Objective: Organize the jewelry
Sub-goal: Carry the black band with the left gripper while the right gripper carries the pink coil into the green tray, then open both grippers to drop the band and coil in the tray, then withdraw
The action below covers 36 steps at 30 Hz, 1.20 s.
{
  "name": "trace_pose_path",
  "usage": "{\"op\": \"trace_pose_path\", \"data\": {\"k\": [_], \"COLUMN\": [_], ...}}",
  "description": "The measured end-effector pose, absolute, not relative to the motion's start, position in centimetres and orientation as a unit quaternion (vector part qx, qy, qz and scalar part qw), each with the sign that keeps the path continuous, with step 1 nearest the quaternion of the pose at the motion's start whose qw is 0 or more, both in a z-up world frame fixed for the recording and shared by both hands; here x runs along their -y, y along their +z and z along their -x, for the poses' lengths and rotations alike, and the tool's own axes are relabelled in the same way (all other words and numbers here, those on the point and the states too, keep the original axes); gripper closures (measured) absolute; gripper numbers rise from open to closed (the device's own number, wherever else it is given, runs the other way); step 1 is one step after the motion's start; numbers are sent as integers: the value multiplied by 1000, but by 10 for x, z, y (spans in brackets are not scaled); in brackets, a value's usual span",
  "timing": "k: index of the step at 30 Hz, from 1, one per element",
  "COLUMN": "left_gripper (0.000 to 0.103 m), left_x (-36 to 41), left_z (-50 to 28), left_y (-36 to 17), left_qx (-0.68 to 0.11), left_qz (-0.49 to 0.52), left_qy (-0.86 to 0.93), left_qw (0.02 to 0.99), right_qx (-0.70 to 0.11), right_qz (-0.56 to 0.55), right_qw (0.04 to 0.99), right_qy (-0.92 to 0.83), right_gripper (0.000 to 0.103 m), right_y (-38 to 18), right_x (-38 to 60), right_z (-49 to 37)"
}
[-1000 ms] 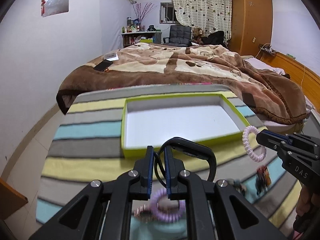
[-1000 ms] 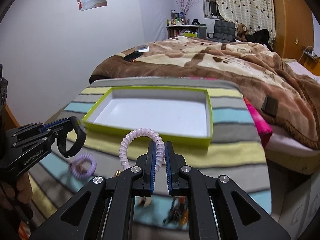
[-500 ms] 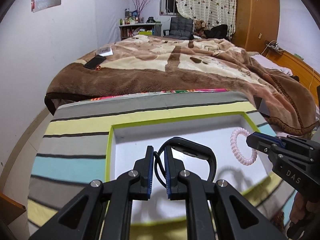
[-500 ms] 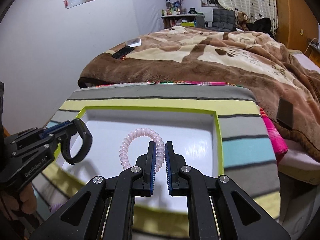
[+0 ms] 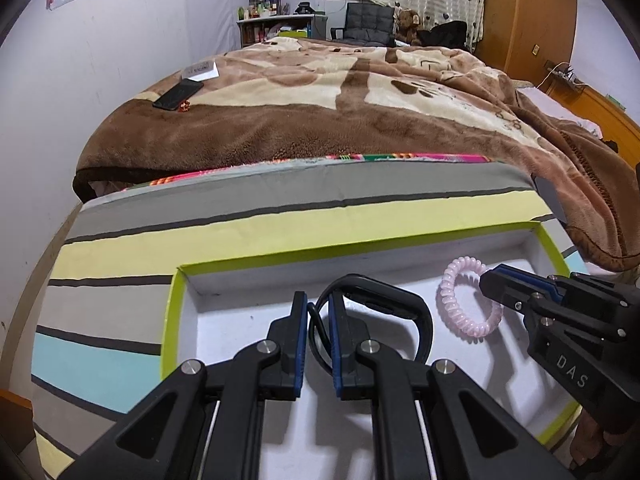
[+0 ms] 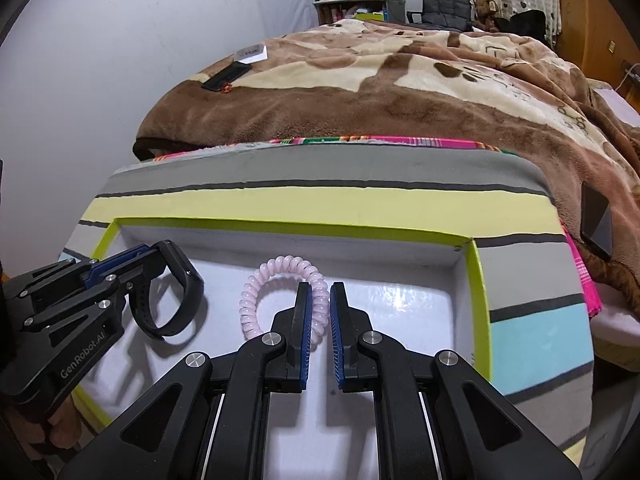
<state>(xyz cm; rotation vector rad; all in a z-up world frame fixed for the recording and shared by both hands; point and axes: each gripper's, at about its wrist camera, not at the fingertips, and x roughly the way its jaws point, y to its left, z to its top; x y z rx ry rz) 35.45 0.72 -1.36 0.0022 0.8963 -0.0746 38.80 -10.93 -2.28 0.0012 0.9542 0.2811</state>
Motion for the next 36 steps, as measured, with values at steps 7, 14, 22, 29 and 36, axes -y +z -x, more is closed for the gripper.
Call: {"op": "trace_pose_path", "data": {"k": [7, 14, 22, 29, 36], "left_gripper": [89, 89, 89, 89, 89], "left_x": [-6, -13, -16, -20, -20], "left_z": [-356, -345, -297, -233, -175], "left_y": [-13, 0, 31, 51, 55], "left_qx": [-431, -413, -367, -326, -303], "left_qz": [2, 18, 23, 28, 31], "left_qy": [-41, -47, -60, -65, -68], "left_qw": [902, 910, 928, 943, 950], "right_qx": [-460, -442, -393, -353, -321], "right_qz": [-12, -13, -18, -9, 2], "right_qw": [877, 886, 906, 921, 931], "right_qy": [136, 139, 154, 166, 173], "right_gripper": [94, 88, 76, 76, 76], "right_y": [-23, -10, 23, 43, 49], "right_x": [110, 115, 124, 130, 136], "right_z": [-391, -377, -323, -256, -194]}}
